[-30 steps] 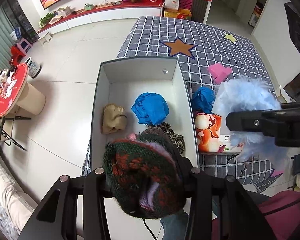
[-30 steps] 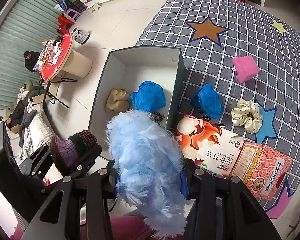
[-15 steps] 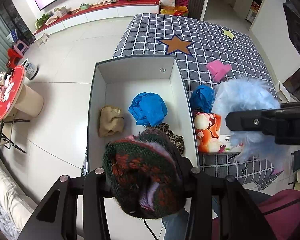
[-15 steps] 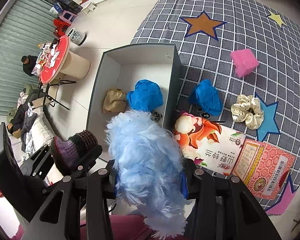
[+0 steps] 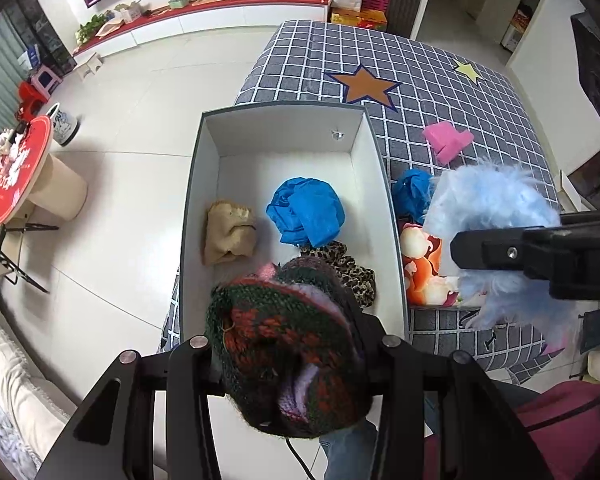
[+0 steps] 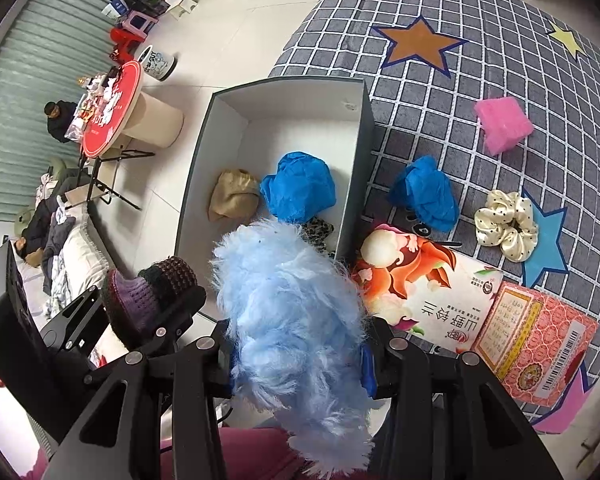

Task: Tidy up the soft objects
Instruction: 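Carry the light-blue fluffy item and dark knit hat over the white box with both tools, then open both tools to drop the fluffy item and knit hat into the box, then move both tools back to the remaining items on the mat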

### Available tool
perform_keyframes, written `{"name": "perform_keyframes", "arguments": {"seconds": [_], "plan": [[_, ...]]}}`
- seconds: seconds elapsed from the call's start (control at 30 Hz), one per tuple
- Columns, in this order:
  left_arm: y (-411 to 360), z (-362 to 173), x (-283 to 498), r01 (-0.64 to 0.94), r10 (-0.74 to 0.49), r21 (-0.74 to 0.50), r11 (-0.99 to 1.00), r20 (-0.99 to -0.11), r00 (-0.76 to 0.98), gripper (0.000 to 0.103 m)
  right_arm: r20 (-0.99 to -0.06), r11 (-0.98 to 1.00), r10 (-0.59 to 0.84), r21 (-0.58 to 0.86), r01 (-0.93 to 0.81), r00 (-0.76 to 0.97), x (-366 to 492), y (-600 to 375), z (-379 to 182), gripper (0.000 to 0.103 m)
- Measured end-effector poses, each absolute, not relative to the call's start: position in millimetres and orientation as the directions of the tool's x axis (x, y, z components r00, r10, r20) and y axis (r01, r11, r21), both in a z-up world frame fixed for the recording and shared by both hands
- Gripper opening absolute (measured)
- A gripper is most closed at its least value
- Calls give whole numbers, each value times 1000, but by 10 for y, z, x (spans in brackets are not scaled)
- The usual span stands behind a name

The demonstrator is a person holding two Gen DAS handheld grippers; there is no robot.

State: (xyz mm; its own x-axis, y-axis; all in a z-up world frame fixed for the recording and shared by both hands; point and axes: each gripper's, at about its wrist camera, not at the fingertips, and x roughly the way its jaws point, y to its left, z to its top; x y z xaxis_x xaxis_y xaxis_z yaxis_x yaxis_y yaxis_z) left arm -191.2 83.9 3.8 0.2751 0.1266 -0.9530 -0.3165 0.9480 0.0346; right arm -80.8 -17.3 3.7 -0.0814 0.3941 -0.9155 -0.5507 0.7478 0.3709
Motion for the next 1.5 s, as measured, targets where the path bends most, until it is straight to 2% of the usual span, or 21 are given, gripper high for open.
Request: {"name": "perform_keyframes", "arguments": {"seconds": [0.9, 0.97, 1.07, 1.13, 1.17, 1.2, 1.23, 1.3, 1.37, 1.5], "plan": [[1051, -182, -1871, -403, 102, 14, 915, -975, 198, 49, -905, 724, 408, 401, -561, -120, -657, 93, -53, 45], [1050, -170, -1850, -401, 113, 23, 916, -973, 202, 51, -908, 724, 405, 393, -566, -113, -629, 121, -53, 45], [1075, -143, -1838, -417, 133, 35, 908, -969, 208, 60, -914, 728, 394, 375, -574, -97, -595, 194, -30, 45], [1106, -117, -1830, -433, 131, 23, 901, -966, 221, 74, -912, 720, 401, 371, -586, -84, -587, 257, 6, 46], [1122, -98, -1833, -440, 129, 12, 898, -963, 237, 78, -908, 715, 410, 376, -589, -81, -583, 288, 26, 48], [1137, -79, -1836, -446, 129, 4, 895, -959, 251, 84, -903, 710, 422, 385, -589, -81, -575, 319, 51, 57], [1156, -53, -1848, -454, 124, -12, 891, -955, 269, 85, -894, 702, 440, 402, -587, -86, -566, 341, 72, 74], [1194, -19, -1873, -467, 109, -48, 883, -946, 304, 87, -874, 693, 478, 435, -576, -84, -539, 344, 122, 96], [1232, 23, -1885, -474, 84, -90, 876, -939, 333, 103, -860, 701, 506, 452, -551, -61, -487, 274, 199, 100], [1249, 129, -1840, -446, -3, -201, 872, -914, 405, 103, -859, 738, 509, 468, -486, -56, -311, 3, 284, 100]]}}
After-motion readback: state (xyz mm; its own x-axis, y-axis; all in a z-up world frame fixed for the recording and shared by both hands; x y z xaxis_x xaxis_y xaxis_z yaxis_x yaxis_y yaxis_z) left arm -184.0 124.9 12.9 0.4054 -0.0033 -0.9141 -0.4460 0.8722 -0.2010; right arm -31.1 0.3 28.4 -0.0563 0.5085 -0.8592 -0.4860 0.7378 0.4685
